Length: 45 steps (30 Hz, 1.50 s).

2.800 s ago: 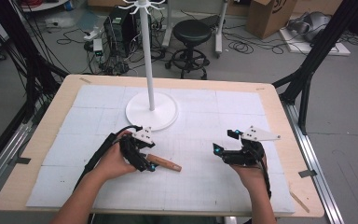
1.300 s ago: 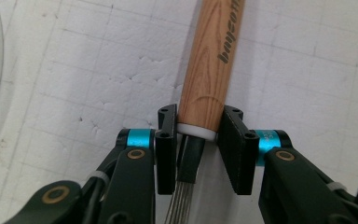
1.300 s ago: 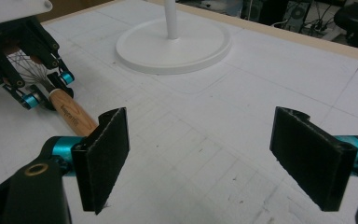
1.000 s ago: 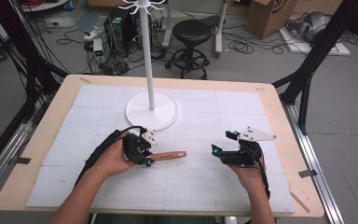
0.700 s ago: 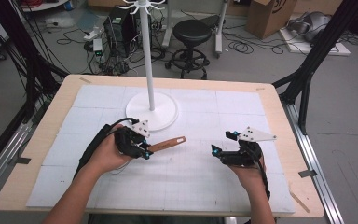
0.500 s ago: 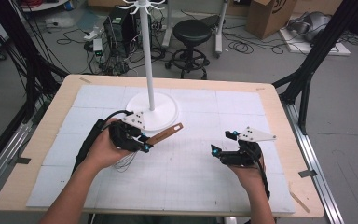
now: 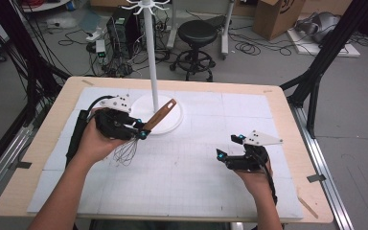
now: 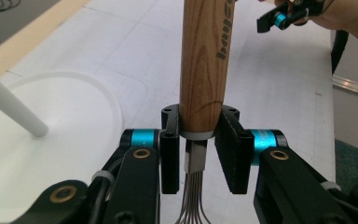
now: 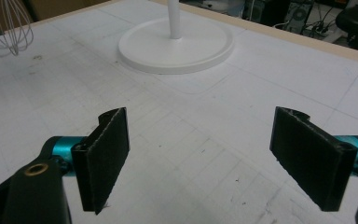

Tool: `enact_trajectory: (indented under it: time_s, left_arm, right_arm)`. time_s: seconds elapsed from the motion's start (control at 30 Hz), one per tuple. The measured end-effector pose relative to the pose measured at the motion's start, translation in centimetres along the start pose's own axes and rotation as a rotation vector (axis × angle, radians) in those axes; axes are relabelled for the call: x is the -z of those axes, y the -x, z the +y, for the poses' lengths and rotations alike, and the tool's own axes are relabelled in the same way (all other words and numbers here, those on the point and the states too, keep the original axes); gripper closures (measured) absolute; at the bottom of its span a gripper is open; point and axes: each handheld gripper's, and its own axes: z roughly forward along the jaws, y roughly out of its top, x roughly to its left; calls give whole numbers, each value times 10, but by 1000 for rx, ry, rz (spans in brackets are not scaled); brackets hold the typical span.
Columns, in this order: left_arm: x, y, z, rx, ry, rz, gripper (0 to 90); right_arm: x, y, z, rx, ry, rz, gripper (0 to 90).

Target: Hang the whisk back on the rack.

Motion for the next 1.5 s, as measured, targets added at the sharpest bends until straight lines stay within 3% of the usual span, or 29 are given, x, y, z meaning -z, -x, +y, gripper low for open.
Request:
enact_trajectory:
  time_s: [0.43,0.83,1.07,1.5]
  left_arm:
    - [41,-13,38,-5,67,48,720]
    - [71,-44,57,47,132,23,720]
    - [95,-60,64,70,169,59,720]
    - [111,-79,79,109,204,122,720]
  right_arm:
    - [0,-1,1,6,-2,3,191]
    - [1,0,0,1,0,0,191]
    - [0,1,-1,2,-5,-4,191]
    - [1,1,-2,-6,-7,-3,191]
